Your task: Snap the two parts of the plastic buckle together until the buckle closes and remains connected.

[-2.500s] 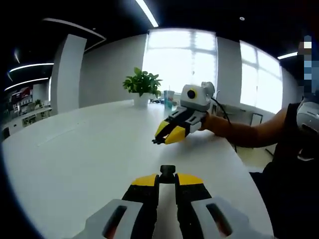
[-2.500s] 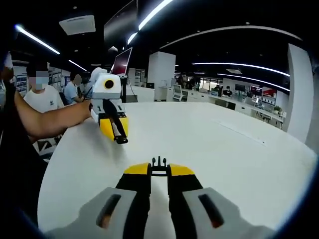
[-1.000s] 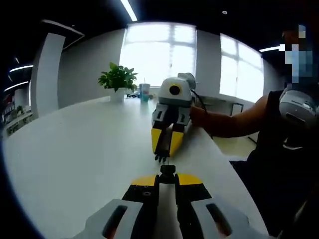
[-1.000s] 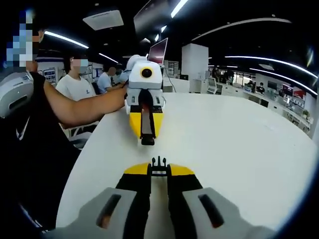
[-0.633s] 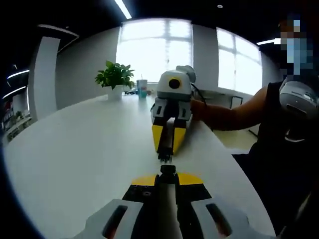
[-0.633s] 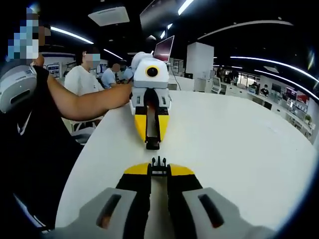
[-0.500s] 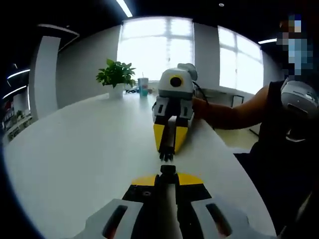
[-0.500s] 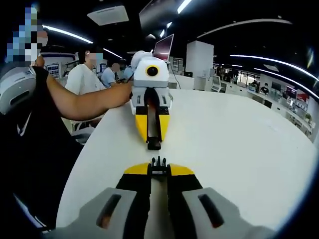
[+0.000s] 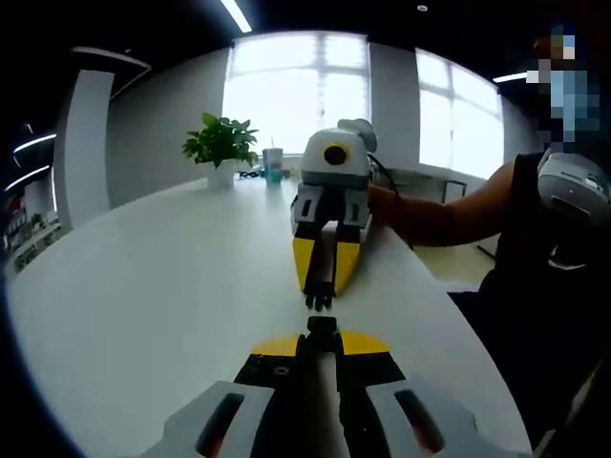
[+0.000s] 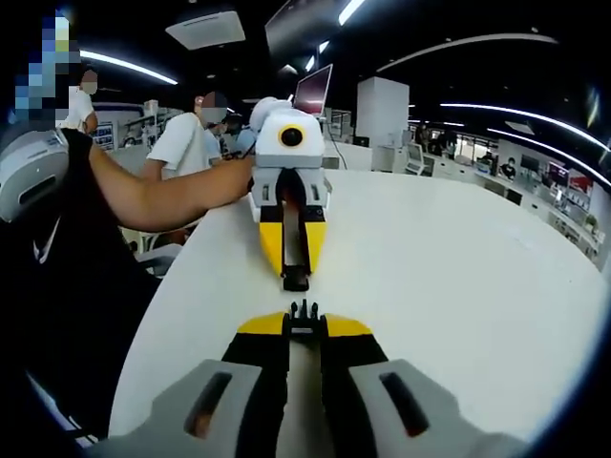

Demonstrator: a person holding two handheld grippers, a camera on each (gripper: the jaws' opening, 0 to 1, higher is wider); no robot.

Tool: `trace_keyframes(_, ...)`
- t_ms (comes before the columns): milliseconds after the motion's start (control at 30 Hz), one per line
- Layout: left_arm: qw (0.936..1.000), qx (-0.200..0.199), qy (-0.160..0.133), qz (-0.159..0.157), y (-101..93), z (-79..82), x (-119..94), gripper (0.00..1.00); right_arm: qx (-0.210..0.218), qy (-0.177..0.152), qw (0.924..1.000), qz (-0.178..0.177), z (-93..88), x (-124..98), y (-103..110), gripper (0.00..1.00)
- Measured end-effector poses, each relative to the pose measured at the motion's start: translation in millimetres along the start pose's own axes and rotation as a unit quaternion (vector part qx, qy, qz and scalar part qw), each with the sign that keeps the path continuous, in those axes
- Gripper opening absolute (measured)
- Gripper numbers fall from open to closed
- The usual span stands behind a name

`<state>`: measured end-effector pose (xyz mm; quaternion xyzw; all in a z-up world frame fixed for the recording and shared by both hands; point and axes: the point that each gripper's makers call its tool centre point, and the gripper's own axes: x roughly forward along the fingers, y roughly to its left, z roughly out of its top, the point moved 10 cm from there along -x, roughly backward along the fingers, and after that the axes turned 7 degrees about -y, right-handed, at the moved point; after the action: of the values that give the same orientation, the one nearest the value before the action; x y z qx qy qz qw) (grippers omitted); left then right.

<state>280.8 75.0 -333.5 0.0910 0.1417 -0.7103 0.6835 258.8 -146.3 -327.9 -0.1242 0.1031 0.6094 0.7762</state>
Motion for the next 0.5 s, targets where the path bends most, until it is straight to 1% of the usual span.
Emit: trace_keyframes(500, 1.0, 0.0, 0.002, 0.001, -1.8, 0.3, -1.4, 0.11, 0.0, 0.005, 1.0, 0.005, -0.1, 2.7, 1.3, 0.1)
